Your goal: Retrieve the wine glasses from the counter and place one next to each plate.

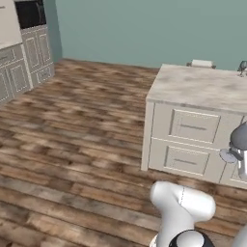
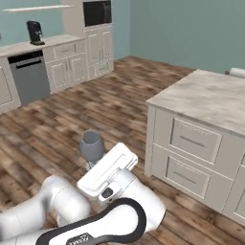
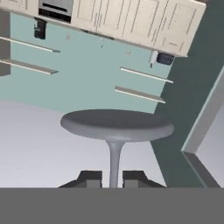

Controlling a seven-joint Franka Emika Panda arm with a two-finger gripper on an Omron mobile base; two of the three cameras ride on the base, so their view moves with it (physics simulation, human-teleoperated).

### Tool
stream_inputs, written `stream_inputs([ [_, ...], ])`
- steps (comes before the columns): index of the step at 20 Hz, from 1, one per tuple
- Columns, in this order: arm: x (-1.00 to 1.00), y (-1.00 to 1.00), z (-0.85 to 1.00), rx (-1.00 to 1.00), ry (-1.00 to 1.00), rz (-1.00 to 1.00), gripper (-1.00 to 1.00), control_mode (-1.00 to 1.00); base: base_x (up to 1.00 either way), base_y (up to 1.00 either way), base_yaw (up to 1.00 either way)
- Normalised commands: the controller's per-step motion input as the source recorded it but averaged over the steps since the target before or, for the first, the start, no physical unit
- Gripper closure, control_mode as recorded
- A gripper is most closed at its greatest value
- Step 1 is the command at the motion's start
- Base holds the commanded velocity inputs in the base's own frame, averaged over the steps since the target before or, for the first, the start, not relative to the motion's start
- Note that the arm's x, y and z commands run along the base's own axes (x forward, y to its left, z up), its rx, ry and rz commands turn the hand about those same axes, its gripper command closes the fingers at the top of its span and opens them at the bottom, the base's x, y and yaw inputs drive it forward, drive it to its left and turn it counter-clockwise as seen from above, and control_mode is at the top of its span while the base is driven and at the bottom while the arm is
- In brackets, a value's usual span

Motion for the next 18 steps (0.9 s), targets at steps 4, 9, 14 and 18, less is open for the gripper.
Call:
stream_inputs([
  [4,0.0,0.0,0.0,0.0,0.0,0.0,1.0,1.0,1.0,1.0,-0.39],
  [9,0.0,0.0,0.0,0.0,0.0,0.0,1.0,1.0,1.0,1.0,-0.43],
  [14,0.0,0.0,0.0,0.0,0.0,0.0,1.0,1.0,1.0,1.0,-0.44],
  [18,0.0,0.0,0.0,0.0,0.0,0.0,1.0,1.0,1.0,1.0,-0.44],
])
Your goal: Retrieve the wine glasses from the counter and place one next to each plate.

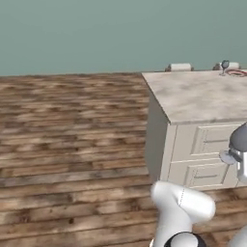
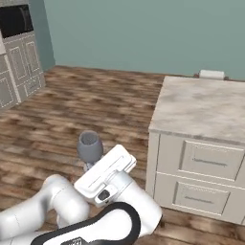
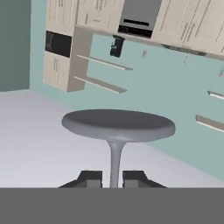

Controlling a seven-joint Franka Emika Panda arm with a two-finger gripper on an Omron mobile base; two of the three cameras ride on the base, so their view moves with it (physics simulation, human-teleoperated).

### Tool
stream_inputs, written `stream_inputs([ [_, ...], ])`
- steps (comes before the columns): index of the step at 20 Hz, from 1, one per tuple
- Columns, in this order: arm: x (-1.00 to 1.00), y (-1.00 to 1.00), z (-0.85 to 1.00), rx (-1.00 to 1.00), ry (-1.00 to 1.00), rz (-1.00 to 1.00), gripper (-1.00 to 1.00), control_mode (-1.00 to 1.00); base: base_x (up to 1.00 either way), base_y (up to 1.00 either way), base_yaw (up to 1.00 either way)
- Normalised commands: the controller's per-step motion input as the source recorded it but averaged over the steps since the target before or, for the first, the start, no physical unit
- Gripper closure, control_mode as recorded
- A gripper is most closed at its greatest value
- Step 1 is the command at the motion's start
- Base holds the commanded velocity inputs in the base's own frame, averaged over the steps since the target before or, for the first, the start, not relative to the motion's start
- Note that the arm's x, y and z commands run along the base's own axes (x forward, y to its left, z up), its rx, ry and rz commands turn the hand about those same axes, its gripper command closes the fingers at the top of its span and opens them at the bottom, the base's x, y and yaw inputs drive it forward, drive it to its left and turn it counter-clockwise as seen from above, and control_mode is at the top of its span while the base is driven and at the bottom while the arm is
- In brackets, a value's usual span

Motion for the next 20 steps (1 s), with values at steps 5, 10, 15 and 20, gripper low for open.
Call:
stream_inputs([
  [5,0.0,0.0,0.0,0.0,0.0,0.0,1.0,1.0,1.0,1.0,-0.47],
  [10,0.0,0.0,0.0,0.0,0.0,0.0,1.0,1.0,1.0,1.0,-0.52],
  [15,0.0,0.0,0.0,0.0,0.0,0.0,1.0,1.0,1.0,1.0,-0.53],
  [20,0.0,0.0,0.0,0.0,0.0,0.0,1.0,1.0,1.0,0.99,-0.51],
])
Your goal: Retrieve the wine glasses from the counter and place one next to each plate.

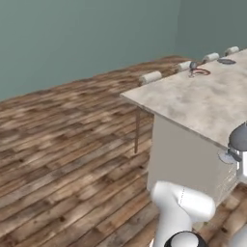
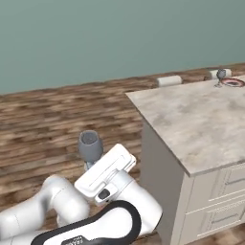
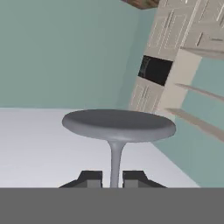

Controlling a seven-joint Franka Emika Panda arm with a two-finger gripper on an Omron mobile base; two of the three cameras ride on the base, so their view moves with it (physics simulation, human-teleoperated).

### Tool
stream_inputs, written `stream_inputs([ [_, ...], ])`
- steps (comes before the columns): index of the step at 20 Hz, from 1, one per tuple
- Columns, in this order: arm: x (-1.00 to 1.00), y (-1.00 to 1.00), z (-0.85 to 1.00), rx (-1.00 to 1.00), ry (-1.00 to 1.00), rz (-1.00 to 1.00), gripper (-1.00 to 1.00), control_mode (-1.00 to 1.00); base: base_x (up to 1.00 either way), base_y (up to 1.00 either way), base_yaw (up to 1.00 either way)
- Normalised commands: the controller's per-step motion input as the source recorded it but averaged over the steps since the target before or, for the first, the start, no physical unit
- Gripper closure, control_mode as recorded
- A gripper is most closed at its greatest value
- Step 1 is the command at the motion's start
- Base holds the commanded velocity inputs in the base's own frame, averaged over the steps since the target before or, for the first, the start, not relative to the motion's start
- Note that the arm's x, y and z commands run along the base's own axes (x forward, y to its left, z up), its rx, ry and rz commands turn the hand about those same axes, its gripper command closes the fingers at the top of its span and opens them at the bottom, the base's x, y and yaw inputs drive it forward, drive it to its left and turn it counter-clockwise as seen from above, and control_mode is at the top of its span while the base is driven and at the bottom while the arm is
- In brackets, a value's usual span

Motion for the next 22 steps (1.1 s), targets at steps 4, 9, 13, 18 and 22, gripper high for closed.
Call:
stream_inputs([
  [4,0.0,0.0,0.0,0.0,0.0,0.0,1.0,1.0,1.0,0.99,-0.51],
  [9,0.0,0.0,0.0,0.0,0.0,0.0,1.0,1.0,1.0,0.99,-0.51],
  [13,0.0,0.0,0.0,0.0,0.0,0.0,1.0,1.0,1.0,0.99,-0.51],
  [18,0.0,0.0,0.0,0.0,0.0,0.0,1.0,1.0,1.0,0.99,-0.52],
  [22,0.0,0.0,0.0,0.0,0.0,0.0,1.0,1.0,1.0,1.0,-0.5],
])
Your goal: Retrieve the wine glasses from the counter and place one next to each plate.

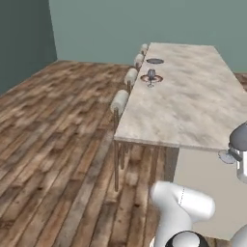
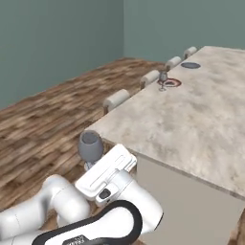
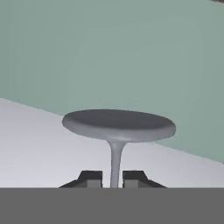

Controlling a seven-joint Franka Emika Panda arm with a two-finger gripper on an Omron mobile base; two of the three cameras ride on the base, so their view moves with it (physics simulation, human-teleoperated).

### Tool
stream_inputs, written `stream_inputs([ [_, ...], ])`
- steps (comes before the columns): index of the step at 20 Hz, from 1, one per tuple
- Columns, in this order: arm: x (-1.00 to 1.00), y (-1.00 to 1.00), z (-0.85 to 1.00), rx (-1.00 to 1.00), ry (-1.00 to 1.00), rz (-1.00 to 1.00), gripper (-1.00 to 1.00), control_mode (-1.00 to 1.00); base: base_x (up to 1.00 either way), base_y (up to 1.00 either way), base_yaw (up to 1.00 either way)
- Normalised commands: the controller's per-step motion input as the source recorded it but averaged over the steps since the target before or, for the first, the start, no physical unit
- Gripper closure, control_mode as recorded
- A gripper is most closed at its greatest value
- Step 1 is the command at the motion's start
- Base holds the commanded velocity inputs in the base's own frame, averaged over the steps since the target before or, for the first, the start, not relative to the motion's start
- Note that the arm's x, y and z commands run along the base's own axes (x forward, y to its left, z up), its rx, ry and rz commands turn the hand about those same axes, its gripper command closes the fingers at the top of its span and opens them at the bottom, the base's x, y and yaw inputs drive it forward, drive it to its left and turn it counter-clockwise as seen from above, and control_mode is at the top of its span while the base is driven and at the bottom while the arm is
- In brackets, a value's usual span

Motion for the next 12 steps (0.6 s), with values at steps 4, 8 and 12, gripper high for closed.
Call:
stream_inputs([
  [4,0.0,0.0,0.0,0.0,0.0,0.0,1.0,1.0,0.98,1.0,-0.52],
  [8,0.0,0.0,0.0,0.0,0.0,0.0,1.0,1.0,0.82,1.0,-0.51],
  [12,0.0,0.0,0.0,0.0,0.0,0.0,1.0,1.0,0.73,1.0,-0.54],
])
